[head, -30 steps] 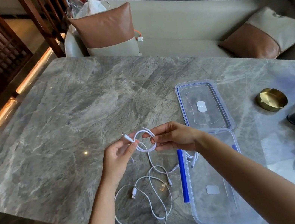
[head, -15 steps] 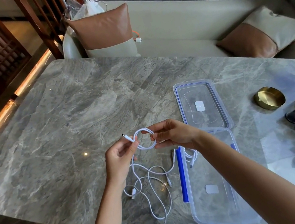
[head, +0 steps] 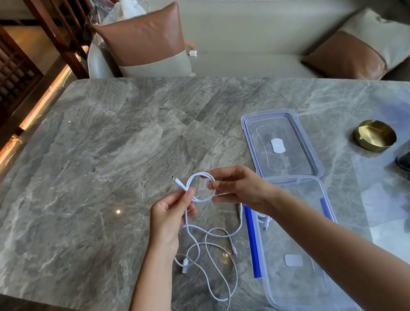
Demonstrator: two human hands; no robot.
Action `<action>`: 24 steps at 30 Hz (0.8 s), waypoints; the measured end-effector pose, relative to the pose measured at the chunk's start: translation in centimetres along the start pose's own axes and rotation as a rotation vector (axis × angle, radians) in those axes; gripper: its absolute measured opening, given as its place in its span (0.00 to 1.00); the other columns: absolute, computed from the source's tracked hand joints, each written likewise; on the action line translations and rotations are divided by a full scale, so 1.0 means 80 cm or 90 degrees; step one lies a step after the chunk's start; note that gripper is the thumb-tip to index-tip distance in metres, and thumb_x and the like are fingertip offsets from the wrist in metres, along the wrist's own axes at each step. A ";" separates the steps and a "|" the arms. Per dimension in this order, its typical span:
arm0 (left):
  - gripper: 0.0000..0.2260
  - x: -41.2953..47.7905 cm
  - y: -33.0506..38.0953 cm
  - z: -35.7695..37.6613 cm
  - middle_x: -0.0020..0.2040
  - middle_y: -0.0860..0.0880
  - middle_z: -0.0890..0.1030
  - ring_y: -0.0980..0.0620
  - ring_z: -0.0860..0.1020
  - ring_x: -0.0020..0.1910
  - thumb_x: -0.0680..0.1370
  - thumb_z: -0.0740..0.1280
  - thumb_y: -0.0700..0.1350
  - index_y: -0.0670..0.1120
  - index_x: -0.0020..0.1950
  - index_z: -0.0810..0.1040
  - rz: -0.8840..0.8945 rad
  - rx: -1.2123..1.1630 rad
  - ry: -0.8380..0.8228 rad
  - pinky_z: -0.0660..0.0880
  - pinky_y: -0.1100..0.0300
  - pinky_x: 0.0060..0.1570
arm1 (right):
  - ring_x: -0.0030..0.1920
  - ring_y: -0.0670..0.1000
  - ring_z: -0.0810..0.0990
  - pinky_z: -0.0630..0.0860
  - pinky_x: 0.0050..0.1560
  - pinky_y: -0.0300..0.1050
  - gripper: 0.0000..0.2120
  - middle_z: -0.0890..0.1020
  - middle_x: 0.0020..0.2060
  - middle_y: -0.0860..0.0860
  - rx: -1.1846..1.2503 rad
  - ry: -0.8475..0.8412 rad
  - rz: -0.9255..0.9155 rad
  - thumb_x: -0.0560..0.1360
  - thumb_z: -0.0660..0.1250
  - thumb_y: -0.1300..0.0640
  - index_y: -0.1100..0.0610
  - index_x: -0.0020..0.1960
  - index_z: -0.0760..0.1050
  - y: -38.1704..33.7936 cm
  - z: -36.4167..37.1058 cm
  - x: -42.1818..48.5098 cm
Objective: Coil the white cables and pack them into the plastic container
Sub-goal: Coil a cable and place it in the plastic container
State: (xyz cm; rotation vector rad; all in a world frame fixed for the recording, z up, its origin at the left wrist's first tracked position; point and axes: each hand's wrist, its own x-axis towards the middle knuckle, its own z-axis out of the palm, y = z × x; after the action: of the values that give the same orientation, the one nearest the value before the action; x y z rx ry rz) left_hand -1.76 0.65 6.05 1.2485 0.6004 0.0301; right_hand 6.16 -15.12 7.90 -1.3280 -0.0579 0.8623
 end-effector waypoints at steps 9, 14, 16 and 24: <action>0.00 -0.003 0.004 0.019 0.28 0.54 0.81 0.62 0.77 0.28 0.72 0.71 0.39 0.43 0.41 0.81 0.124 -0.106 0.165 0.76 0.70 0.33 | 0.28 0.45 0.79 0.80 0.33 0.40 0.17 0.80 0.32 0.53 -0.026 0.041 0.049 0.78 0.62 0.49 0.58 0.35 0.76 0.020 0.026 -0.009; 0.02 -0.004 0.000 0.023 0.28 0.55 0.82 0.61 0.77 0.30 0.72 0.71 0.40 0.45 0.39 0.81 0.181 -0.081 0.197 0.75 0.70 0.35 | 0.42 0.47 0.84 0.81 0.41 0.40 0.26 0.86 0.40 0.50 -0.104 -0.103 0.189 0.79 0.50 0.38 0.53 0.48 0.81 0.045 0.050 -0.017; 0.03 -0.007 -0.001 0.025 0.28 0.55 0.82 0.61 0.77 0.30 0.72 0.71 0.40 0.46 0.39 0.81 0.195 -0.071 0.199 0.75 0.70 0.35 | 0.48 0.48 0.84 0.80 0.48 0.43 0.24 0.85 0.46 0.51 -0.051 -0.077 0.185 0.79 0.51 0.39 0.53 0.53 0.79 0.052 0.055 -0.013; 0.01 -0.008 -0.006 0.019 0.29 0.54 0.83 0.60 0.80 0.31 0.72 0.71 0.39 0.44 0.41 0.81 0.206 -0.053 0.202 0.78 0.64 0.32 | 0.39 0.43 0.82 0.80 0.45 0.36 0.07 0.85 0.37 0.46 0.361 0.109 0.080 0.79 0.61 0.57 0.55 0.46 0.78 0.050 0.057 -0.003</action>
State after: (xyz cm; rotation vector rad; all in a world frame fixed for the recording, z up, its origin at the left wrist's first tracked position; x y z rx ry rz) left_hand -1.73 -1.09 6.14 1.2578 0.6567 0.5261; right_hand 1.69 -11.59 5.89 -0.8693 0.3833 0.7901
